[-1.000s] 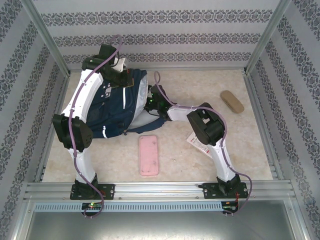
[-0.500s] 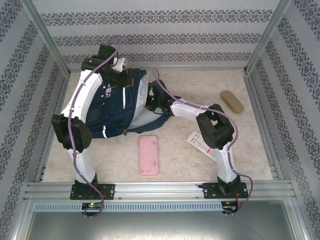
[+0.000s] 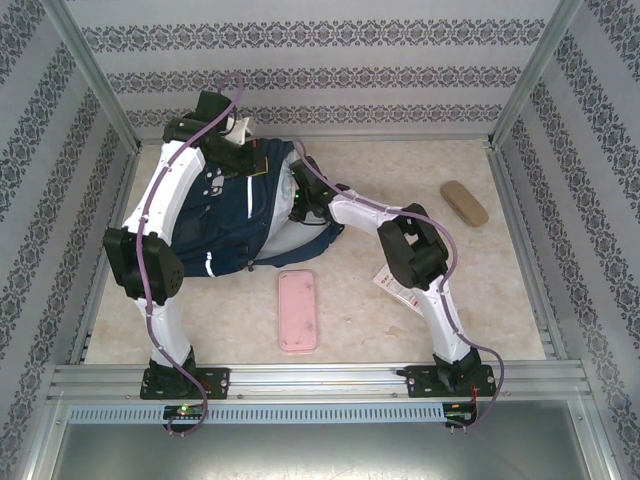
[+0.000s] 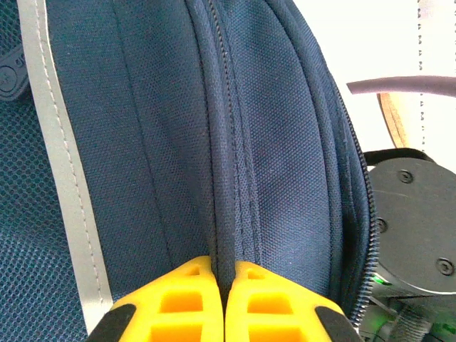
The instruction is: Pack the student bag
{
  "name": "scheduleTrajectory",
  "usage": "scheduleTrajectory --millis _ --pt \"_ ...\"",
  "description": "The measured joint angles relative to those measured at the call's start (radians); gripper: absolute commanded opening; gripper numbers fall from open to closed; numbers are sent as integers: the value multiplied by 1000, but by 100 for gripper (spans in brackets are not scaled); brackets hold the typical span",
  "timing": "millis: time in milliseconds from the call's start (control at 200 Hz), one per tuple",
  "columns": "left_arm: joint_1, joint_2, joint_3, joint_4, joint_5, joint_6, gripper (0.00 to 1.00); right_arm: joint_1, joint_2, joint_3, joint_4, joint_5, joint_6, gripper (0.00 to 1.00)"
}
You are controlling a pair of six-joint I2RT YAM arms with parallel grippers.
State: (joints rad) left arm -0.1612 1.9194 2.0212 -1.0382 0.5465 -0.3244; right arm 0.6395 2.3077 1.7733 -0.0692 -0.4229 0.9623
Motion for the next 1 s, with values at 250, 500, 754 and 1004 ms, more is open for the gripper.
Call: scheduleTrajectory --millis 250,500,754,1004 --pt "4 -5 -15 15 1 -3 0 6 46 65 -17 -38 0 96" --pt "4 -8 -15 14 16 -3 0 -22 -73 -135 61 -34 8 98" --pt "4 -8 -15 14 19 -3 0 -55 -155 -234 64 -14 0 72" --pt "4 -8 -15 15 22 -3 0 -46 -184 -237 76 3 -24 39"
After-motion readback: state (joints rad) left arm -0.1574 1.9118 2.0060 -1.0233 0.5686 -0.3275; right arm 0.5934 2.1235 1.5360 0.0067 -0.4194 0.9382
